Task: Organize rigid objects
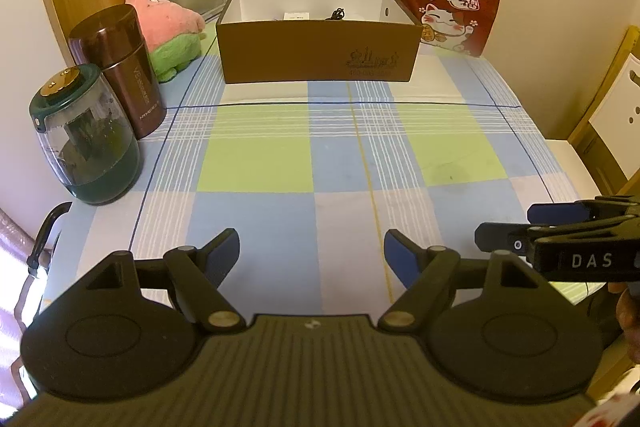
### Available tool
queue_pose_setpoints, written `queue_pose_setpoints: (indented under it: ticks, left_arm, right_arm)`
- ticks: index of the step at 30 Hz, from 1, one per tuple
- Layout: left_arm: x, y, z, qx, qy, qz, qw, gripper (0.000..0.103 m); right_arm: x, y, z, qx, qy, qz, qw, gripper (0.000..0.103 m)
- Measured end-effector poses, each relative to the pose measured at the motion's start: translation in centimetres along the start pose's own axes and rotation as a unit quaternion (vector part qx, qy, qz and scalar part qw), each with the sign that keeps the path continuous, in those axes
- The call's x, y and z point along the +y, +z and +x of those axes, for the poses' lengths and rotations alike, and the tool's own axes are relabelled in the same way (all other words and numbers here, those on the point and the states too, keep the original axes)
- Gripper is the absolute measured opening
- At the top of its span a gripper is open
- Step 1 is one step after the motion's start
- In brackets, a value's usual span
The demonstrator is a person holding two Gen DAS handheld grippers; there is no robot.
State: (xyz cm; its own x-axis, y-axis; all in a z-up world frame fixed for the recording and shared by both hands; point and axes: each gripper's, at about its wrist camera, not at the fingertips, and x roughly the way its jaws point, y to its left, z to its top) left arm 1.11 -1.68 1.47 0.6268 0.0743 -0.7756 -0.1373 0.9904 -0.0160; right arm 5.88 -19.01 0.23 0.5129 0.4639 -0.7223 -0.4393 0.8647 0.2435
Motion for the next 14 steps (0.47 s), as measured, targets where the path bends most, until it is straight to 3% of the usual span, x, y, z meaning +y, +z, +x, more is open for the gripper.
queue_pose_setpoints:
  ticks: [14]
  left_arm:
    - [-0.18, 0.36, 0.59, 0.006, 0.001, 0.002, 1.0, 0.077]
  right_arm:
    - [-0.17, 0.35, 0.77, 0.006, 0.003, 0.003, 1.0, 0.073]
